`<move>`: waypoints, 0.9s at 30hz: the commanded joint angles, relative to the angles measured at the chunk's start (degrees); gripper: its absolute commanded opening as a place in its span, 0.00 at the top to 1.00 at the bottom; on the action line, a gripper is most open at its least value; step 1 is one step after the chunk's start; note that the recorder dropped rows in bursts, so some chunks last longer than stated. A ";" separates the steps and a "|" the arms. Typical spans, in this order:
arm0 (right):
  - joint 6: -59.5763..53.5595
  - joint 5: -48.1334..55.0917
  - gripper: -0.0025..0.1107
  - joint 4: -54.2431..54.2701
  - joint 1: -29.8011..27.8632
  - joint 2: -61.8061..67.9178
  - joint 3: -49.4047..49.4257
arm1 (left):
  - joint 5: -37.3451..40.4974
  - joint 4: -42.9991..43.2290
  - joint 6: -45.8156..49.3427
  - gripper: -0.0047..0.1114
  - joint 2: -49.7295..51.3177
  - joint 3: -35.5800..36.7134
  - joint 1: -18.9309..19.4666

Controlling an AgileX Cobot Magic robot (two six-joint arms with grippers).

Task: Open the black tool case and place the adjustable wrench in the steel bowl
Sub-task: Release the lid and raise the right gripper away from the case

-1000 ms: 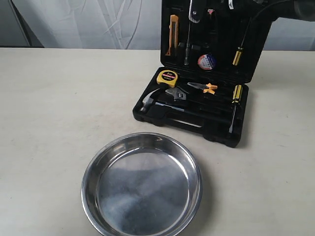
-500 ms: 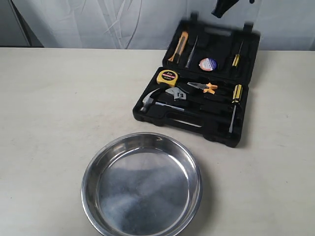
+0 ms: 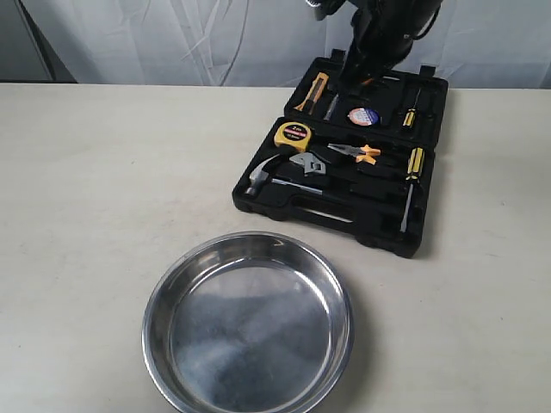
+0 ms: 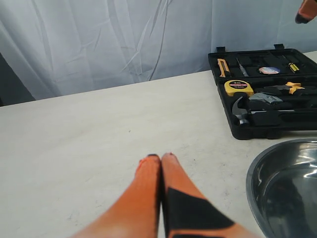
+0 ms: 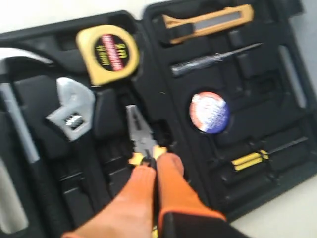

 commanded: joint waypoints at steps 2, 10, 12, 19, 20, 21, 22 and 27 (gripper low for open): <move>-5.78 7.97 0.99 5.03 0.24 0.45 -0.26 | -0.37 0.00 -0.02 0.96 -0.25 0.28 -0.39; -6.29 17.43 0.99 5.86 0.24 6.90 -0.39 | -0.23 0.00 -0.02 0.96 -0.25 0.28 -0.39; -7.22 17.48 0.99 9.00 0.24 8.31 -0.39 | -0.23 0.00 -0.02 0.96 -0.25 0.28 -0.39; -22.35 11.47 0.99 36.61 0.24 8.85 -0.48 | -0.23 0.00 -0.02 0.96 -0.25 0.28 -0.39; -22.90 6.61 0.99 38.18 0.24 8.85 -0.48 | -0.23 0.00 -0.02 0.96 -0.25 0.28 -0.39; -23.34 2.17 0.99 39.07 0.24 8.85 -0.48 | -0.23 0.00 -0.02 0.96 -0.25 0.28 -0.39; -23.46 -3.41 0.99 39.93 0.24 8.85 -0.48 | -0.23 0.00 -0.02 0.96 -0.25 0.28 -0.39; -23.46 -28.40 0.99 40.92 0.24 8.85 -0.48 | -0.23 0.00 -0.02 0.96 -0.25 0.28 -0.39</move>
